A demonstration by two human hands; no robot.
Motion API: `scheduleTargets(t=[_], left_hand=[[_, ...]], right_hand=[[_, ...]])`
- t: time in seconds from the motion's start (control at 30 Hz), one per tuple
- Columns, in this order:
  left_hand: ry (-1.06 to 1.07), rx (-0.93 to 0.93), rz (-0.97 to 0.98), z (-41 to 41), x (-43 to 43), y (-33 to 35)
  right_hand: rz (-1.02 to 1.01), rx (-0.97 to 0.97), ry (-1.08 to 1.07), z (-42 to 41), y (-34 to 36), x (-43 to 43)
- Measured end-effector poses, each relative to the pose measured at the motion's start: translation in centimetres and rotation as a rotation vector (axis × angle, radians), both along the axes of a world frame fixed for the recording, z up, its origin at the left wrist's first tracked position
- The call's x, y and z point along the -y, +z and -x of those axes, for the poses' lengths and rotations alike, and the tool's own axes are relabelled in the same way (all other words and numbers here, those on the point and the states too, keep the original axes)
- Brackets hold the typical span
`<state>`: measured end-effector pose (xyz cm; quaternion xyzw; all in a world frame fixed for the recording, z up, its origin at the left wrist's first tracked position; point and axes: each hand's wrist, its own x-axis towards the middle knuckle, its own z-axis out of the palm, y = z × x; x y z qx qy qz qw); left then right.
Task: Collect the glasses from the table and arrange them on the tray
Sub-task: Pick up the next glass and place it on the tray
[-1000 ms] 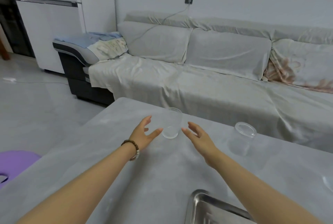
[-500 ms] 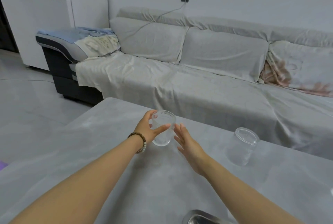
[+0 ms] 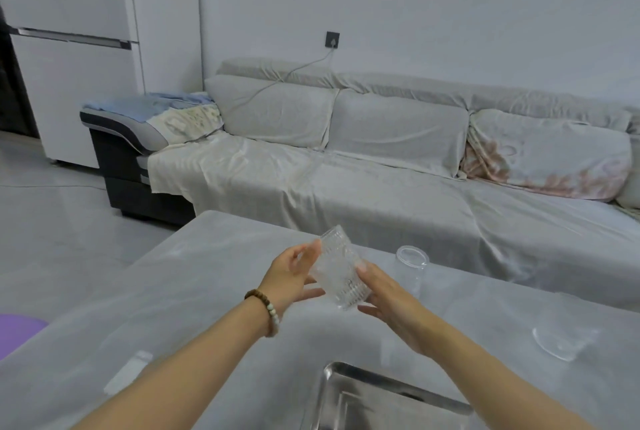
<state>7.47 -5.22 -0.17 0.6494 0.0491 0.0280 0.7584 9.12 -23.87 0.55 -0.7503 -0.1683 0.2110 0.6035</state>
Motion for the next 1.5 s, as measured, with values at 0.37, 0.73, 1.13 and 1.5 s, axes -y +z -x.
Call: scheduleTargets(t=[0.37, 0.73, 1.13, 1.5], left_hand=[[-0.202, -0.003, 0.185, 7.1, 9.2, 1.2], [-0.173, -0.138, 0.004, 9.5, 11.6, -2.6], [-0.322, -0.209, -0.055, 9.8, 13.0, -6.7], [-0.292, -0.189, -0.029, 9.8, 14.5, -8.2]], right_hand=[[-0.019, 0.139, -0.319, 8.5, 3.7, 10.4], [0.379, 0.376, -0.412, 9.5, 0.4, 13.5], [0.722, 0.434, -0.229, 8.5, -3.0, 12.3], [0.747, 0.447, -0.139, 8.9, -3.3, 12.9]])
